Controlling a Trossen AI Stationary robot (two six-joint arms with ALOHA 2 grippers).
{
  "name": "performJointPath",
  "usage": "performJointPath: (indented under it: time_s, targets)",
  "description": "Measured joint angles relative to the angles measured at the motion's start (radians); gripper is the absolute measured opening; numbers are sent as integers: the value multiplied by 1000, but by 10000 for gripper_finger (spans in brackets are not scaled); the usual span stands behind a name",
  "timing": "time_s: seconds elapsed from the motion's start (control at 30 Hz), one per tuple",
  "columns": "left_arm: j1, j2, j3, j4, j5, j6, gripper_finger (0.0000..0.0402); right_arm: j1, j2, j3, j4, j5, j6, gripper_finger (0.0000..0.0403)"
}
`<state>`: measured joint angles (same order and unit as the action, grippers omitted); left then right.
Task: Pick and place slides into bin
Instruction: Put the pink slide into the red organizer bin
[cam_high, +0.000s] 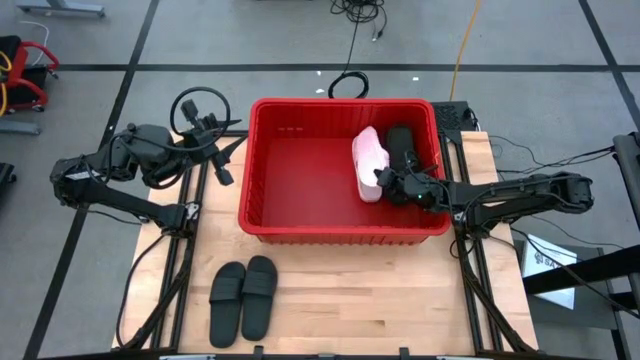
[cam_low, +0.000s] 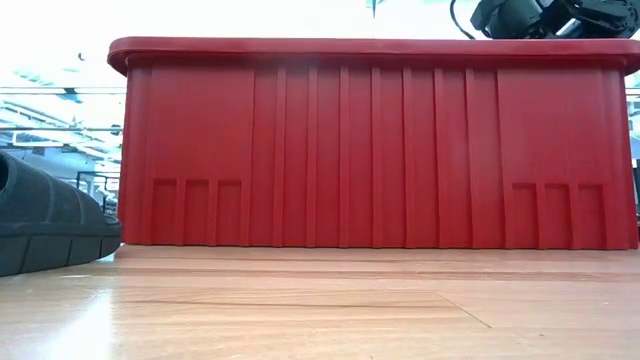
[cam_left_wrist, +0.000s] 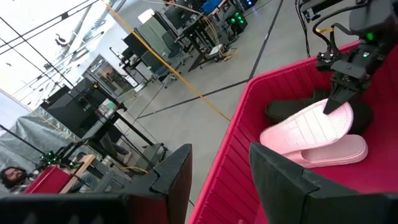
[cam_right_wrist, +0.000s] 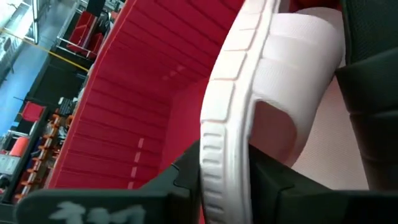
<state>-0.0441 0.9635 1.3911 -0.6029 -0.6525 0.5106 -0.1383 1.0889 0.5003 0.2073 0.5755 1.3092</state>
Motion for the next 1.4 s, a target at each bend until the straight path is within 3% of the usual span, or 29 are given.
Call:
performJointPath:
  time_s: [0.43, 0.73, 1.4]
  targets:
    - [0, 0, 0, -5, 0, -22, 168, -1, 0, 0, 0, 5, -96, 182]
    - [0, 0, 0, -8, 32, -24, 168, -61, 0, 0, -10, 7, -174, 246]
    - [0, 0, 0, -16, 43, -30, 168, -90, 0, -1, 88, -34, -332, 252]
